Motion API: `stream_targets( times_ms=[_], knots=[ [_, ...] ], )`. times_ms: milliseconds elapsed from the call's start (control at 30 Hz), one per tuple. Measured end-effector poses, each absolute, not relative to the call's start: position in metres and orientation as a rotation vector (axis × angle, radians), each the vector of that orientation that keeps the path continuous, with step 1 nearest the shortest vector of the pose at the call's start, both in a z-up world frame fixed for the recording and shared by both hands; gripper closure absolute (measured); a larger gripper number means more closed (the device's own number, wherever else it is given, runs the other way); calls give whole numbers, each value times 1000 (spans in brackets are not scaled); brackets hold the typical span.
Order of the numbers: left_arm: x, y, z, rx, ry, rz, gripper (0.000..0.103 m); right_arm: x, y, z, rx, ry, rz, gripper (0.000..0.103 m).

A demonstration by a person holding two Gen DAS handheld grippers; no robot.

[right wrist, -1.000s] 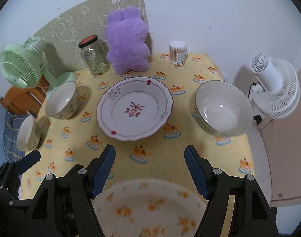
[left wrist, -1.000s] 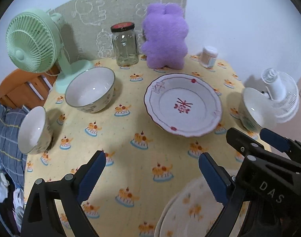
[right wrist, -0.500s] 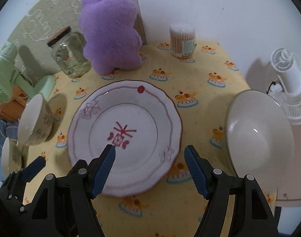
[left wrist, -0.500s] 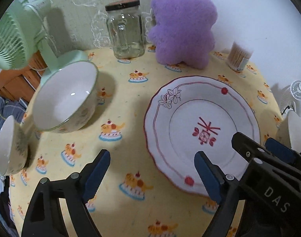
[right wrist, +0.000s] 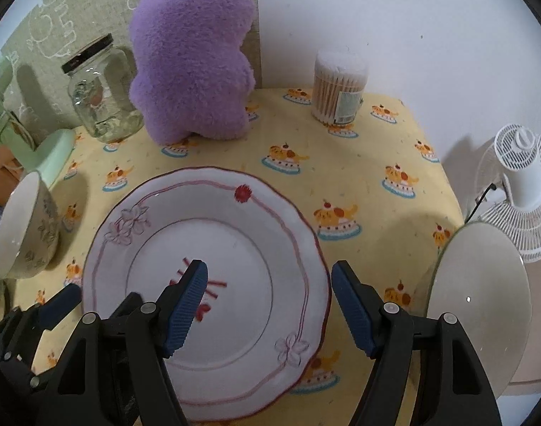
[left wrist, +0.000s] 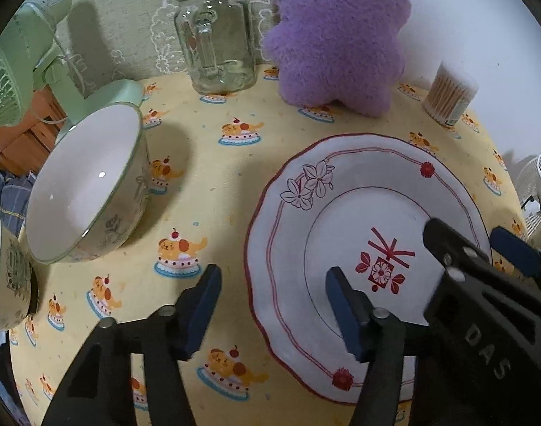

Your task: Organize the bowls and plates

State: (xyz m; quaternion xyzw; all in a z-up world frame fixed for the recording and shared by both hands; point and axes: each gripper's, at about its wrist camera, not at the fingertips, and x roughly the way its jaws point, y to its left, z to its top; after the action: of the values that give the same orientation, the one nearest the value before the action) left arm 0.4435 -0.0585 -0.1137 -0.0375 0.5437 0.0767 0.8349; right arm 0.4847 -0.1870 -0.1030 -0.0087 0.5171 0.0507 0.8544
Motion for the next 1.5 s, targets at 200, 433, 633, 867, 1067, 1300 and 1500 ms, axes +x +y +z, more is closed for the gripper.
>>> stream_targets(
  times_ms=[200, 433, 633, 867, 1067, 1300, 1500],
  knots=[
    [449, -65, -114, -61, 1162, 137, 57, 498, -181, -107, -51, 1112, 93, 27],
    [449, -58, -112, -36, 1186, 127, 66, 495, -179, -107, -57, 1138, 104, 28],
    [437, -49, -110, -23, 1217, 163, 66, 479, -173, -105, -28, 1175, 156, 28],
    [408, -30, -111, -37, 1249, 198, 65, 450, -159, -103, -22, 1216, 223, 28],
    [380, -14, -111, -62, 1269, 227, 65, 426, -144, -99, -29, 1246, 257, 28],
    [341, 9, -106, -86, 1285, 253, 65, 390, -120, -91, -45, 1264, 294, 29],
    [319, 47, -108, -145, 1312, 288, 66, 369, -92, -91, -28, 1284, 329, 32]
  ],
)
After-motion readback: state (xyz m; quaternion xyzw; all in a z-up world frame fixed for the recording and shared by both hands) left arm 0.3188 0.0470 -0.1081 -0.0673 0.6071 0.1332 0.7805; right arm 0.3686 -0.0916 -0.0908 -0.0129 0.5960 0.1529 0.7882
